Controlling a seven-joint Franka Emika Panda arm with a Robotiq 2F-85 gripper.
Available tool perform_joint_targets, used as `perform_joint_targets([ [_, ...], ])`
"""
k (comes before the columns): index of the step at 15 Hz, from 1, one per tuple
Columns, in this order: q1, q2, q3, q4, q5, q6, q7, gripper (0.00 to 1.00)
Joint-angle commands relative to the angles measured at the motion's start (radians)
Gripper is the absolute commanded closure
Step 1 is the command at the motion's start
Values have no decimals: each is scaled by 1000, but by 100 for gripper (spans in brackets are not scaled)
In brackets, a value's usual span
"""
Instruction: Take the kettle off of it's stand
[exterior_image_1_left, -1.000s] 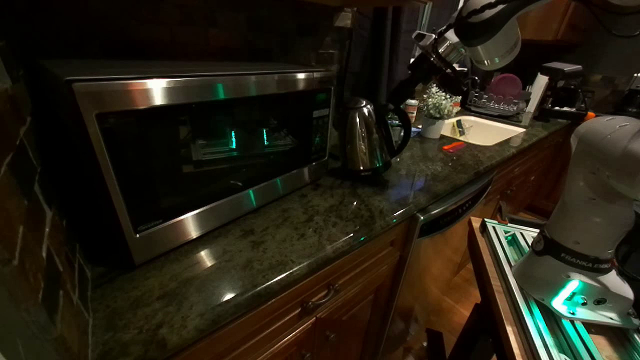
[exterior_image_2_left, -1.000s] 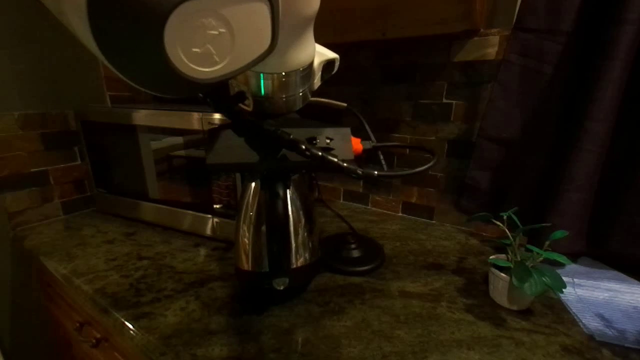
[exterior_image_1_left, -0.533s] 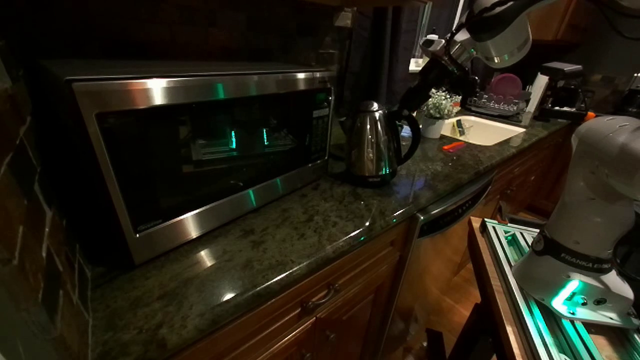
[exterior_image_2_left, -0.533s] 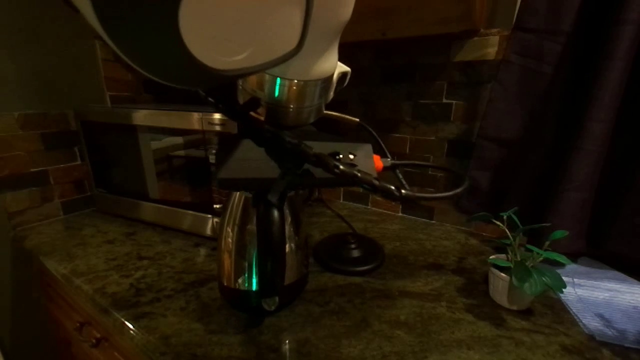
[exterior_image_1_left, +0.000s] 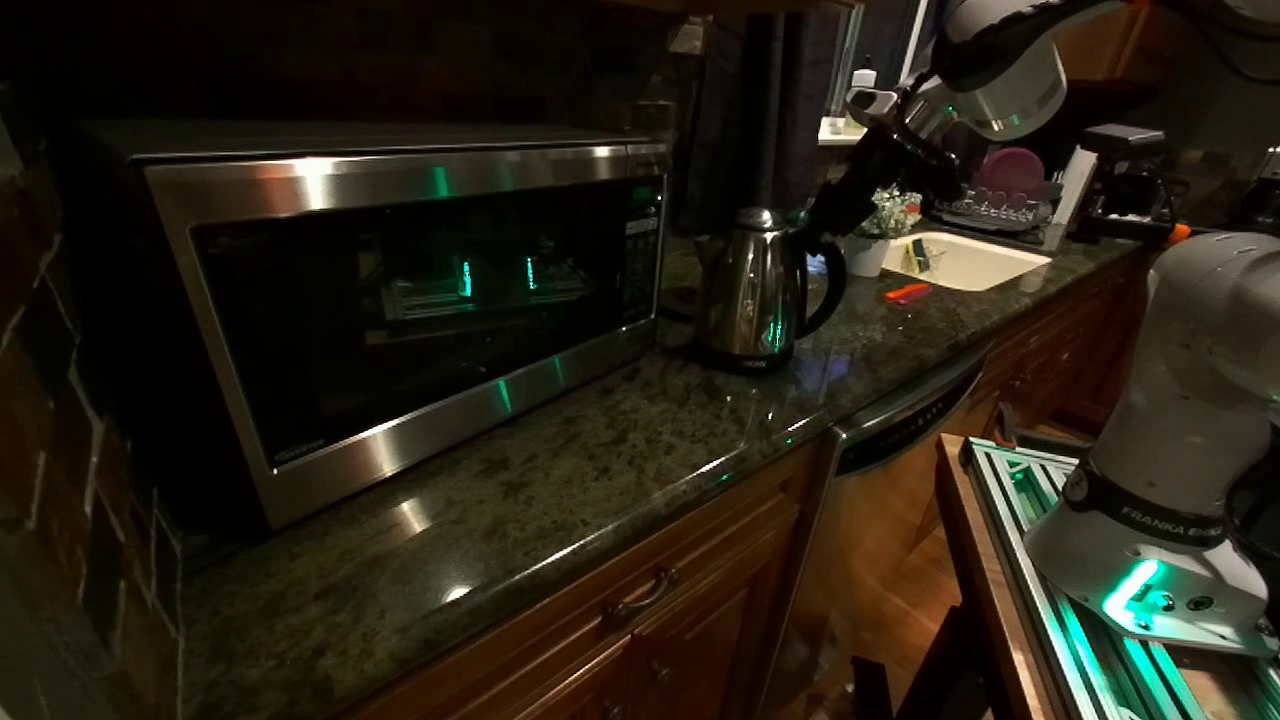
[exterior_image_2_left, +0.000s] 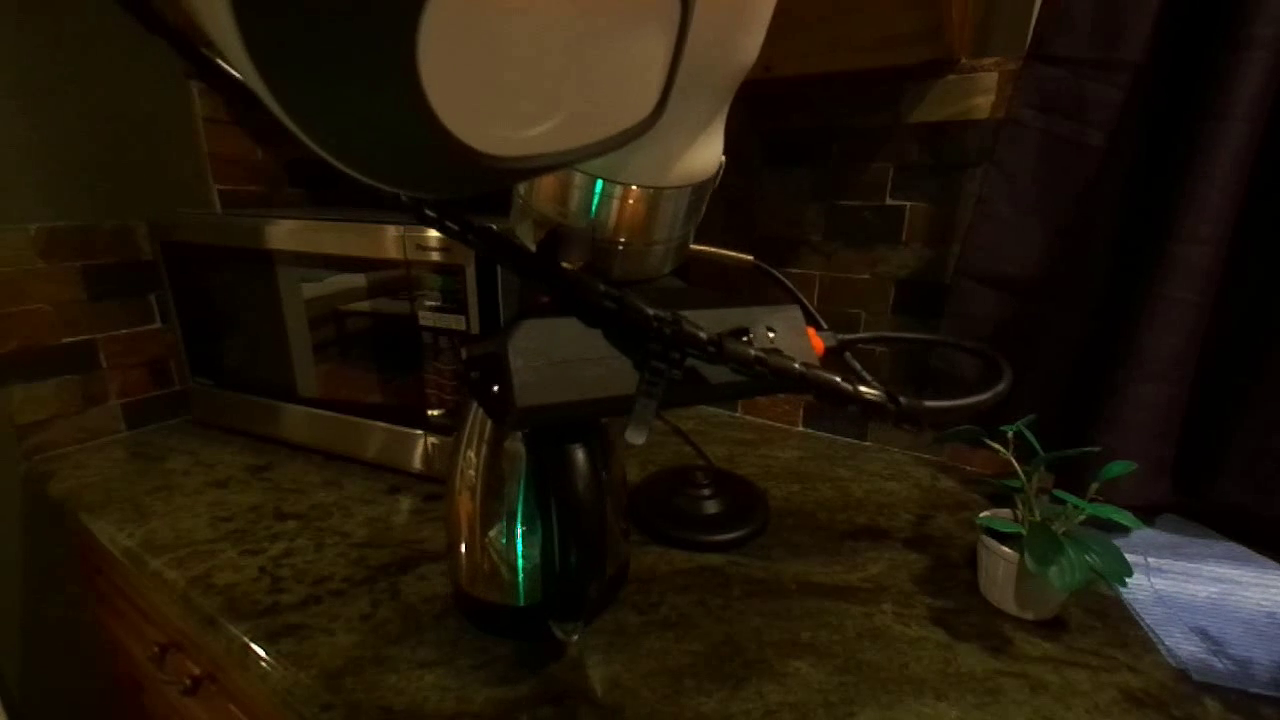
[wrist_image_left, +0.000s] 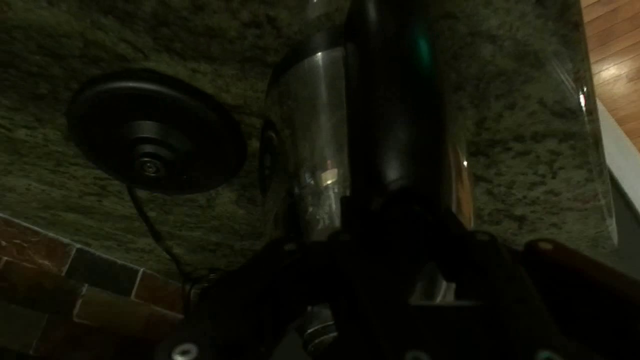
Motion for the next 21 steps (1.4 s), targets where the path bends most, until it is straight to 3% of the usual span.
perform_joint_targets([
  [1,-25,22,-2,29,-40,-31,-63,88],
  [3,-34,30,3,29,-49,-23,-79,88],
  [4,-38,33,7,30,-51,-21,-83,38],
  [5,-41,34,10,31,-52,-21,-85,36],
  [7,-65,35,35,43,-63,-36,-48,22],
  [10,-136,7,125,47,-102,-91,98,1],
  [13,-192,-35,229,66,-157,-231,323,0],
  [16,-166,-83,275,120,-132,-438,526,0],
  [19,-137,-110,320,142,-92,-477,758,0],
  [21,-132,-117,371,140,-85,-430,911,0],
])
